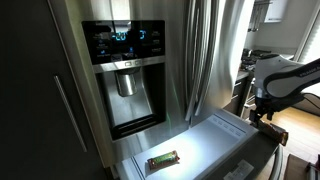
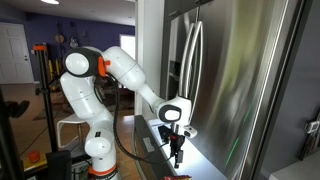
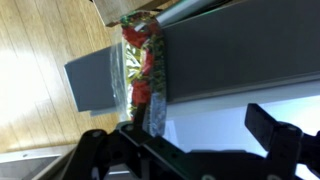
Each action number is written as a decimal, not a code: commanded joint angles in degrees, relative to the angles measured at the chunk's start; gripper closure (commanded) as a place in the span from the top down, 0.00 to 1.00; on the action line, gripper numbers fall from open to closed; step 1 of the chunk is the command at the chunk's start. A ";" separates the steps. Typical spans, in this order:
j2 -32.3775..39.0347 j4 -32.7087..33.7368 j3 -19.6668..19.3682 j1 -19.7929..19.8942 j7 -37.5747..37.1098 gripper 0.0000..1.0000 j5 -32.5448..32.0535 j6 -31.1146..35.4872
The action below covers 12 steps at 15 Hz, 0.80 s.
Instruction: Move the candy bars to the far right end
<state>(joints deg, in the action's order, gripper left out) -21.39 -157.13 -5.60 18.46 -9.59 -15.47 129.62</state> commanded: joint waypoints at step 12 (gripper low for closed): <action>2.34 -0.18 10.60 -12.77 -2.91 1.00 -0.63 7.40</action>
<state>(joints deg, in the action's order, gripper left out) -19.00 -157.37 5.69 6.38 -12.32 -15.86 137.23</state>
